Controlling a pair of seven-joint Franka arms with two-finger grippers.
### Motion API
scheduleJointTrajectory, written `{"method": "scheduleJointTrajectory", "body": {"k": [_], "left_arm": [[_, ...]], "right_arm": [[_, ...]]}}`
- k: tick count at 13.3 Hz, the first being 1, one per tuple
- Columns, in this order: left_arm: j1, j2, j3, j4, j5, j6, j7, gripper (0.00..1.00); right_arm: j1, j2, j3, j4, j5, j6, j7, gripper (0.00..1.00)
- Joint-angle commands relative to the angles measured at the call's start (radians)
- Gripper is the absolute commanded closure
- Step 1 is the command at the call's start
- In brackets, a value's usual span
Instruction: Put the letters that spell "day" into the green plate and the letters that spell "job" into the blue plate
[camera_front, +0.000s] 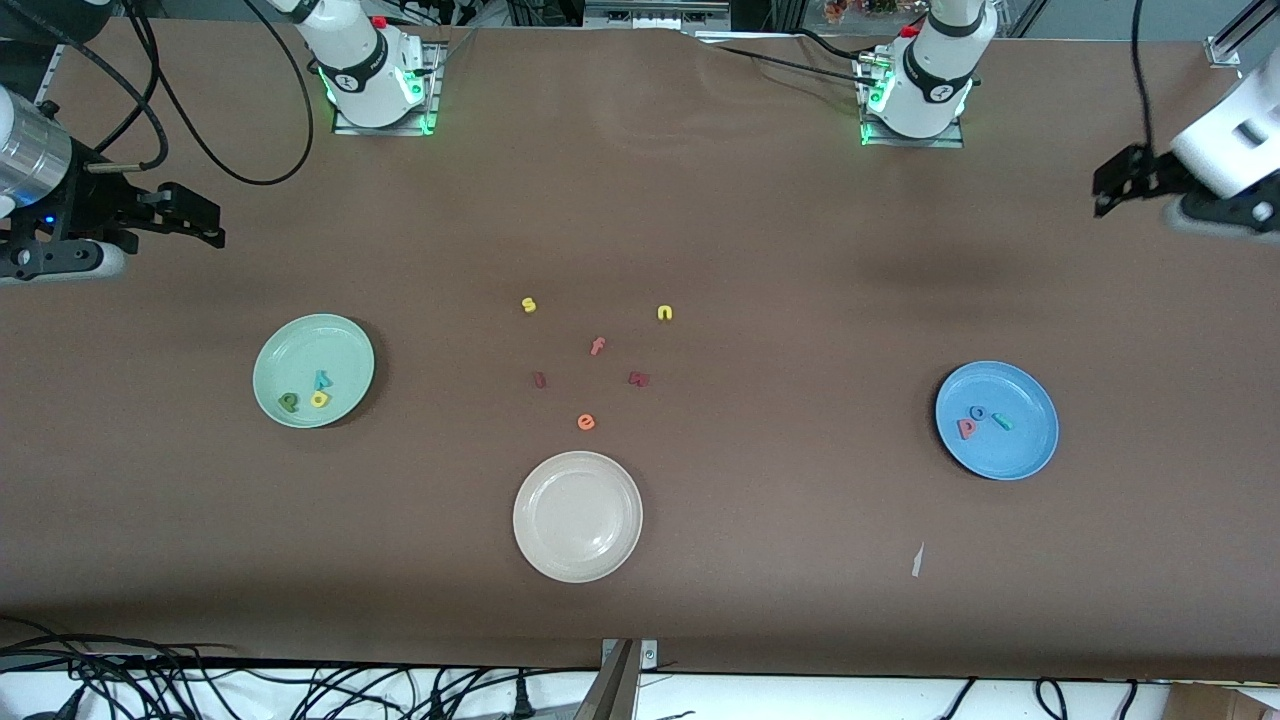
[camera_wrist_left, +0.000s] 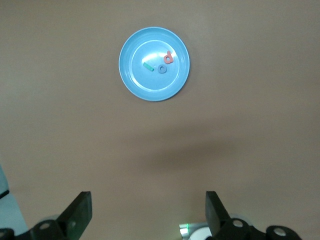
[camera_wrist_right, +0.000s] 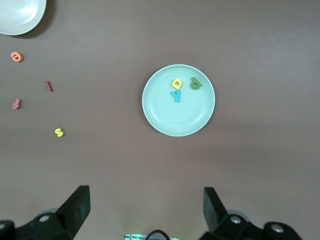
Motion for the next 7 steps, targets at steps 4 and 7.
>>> {"method": "scheduleJointTrajectory", "body": {"k": [4,7], "left_arm": [[-0.005,0.039,0.049,0.088,-0.152,-0.078,-0.034,0.0],[-0.008,0.043,0.081,0.088,-0.173,-0.049,-0.034,0.0]], "right_arm": [[-0.011,-0.021,0.003,-0.032,-0.008,0.008,-0.017,0.0],[-0.011,-0.019,0.003,-0.029,-0.008,0.008,-0.019,0.0]]}}
